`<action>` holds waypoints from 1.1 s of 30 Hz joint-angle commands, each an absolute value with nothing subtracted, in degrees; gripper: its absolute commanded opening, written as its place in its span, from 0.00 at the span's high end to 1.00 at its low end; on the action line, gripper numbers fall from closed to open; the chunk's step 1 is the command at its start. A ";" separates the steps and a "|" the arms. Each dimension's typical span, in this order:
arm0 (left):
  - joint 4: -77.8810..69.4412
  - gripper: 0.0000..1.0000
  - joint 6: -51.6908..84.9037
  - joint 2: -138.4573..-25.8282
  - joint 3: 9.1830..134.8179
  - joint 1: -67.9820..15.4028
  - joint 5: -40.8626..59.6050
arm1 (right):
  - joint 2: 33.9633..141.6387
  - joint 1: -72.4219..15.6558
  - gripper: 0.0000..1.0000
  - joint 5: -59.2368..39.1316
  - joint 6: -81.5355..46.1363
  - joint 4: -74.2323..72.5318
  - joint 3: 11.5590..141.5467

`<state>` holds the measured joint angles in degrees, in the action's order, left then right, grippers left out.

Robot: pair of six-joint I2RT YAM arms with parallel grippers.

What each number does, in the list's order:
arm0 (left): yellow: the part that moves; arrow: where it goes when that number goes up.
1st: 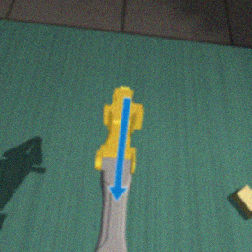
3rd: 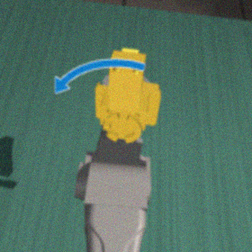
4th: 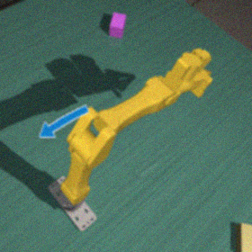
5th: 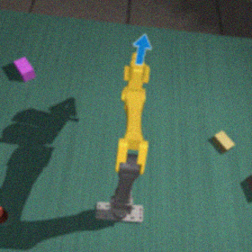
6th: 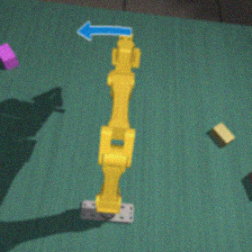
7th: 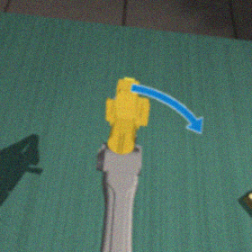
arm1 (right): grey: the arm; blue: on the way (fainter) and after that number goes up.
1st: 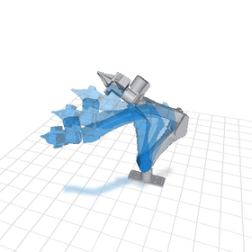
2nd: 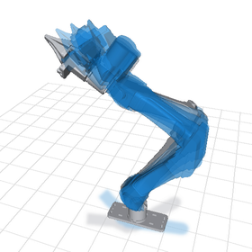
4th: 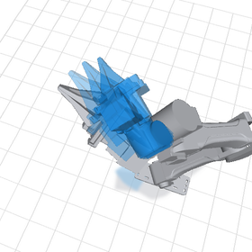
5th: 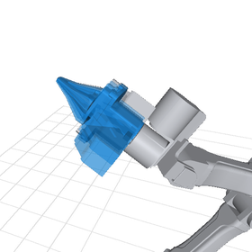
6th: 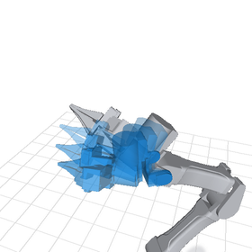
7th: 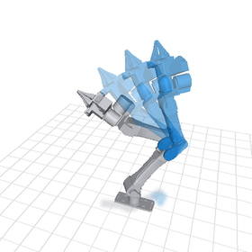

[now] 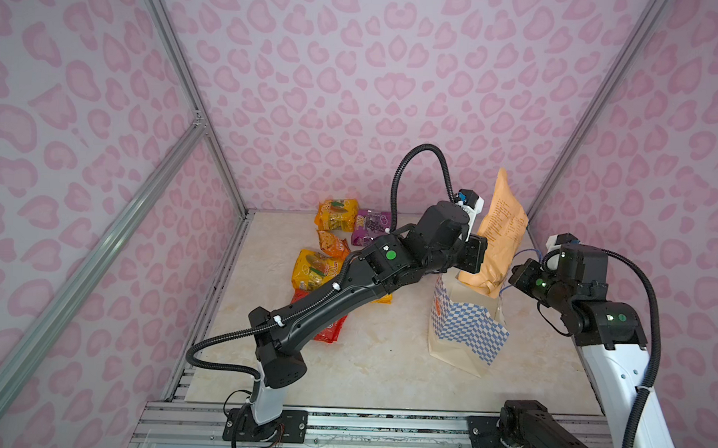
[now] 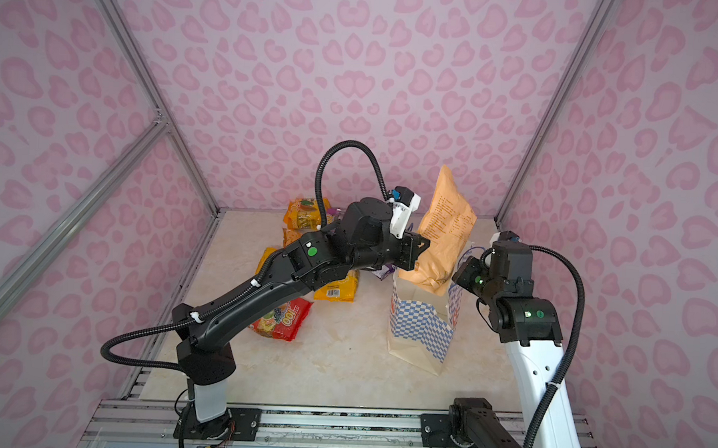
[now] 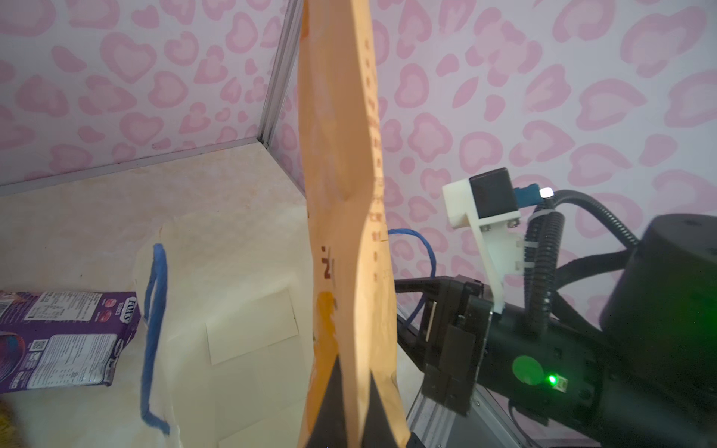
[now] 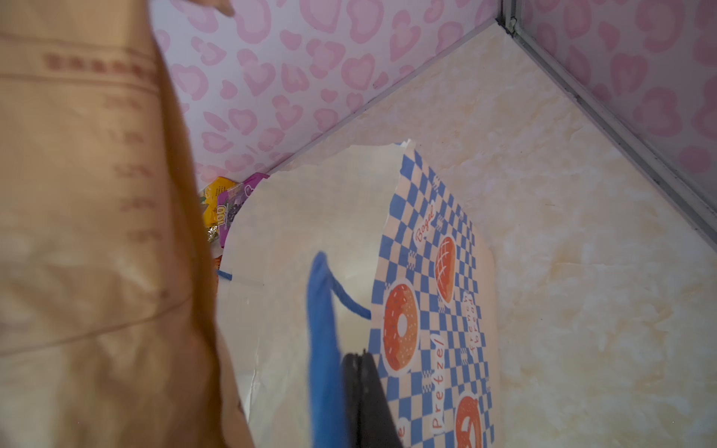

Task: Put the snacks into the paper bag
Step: 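Lower the tan snack bag into the paper bag and open the left gripper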

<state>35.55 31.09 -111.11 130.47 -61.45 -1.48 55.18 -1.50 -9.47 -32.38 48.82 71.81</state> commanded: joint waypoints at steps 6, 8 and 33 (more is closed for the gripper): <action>42.87 0.96 32.56 -114.38 131.88 -63.89 -7.75 | 53.53 0.94 1.00 -9.68 -31.98 48.22 70.09; 43.85 0.96 32.91 -115.31 131.91 -64.16 -7.54 | 53.35 1.40 1.00 -10.51 -32.24 47.86 69.53; 52.89 0.97 37.17 -127.61 138.21 -65.57 -9.14 | 51.95 2.29 1.00 -12.57 -33.72 46.95 68.12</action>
<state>51.40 36.60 -126.15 137.43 -65.60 -8.12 52.18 2.28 -11.99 -33.87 47.68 68.55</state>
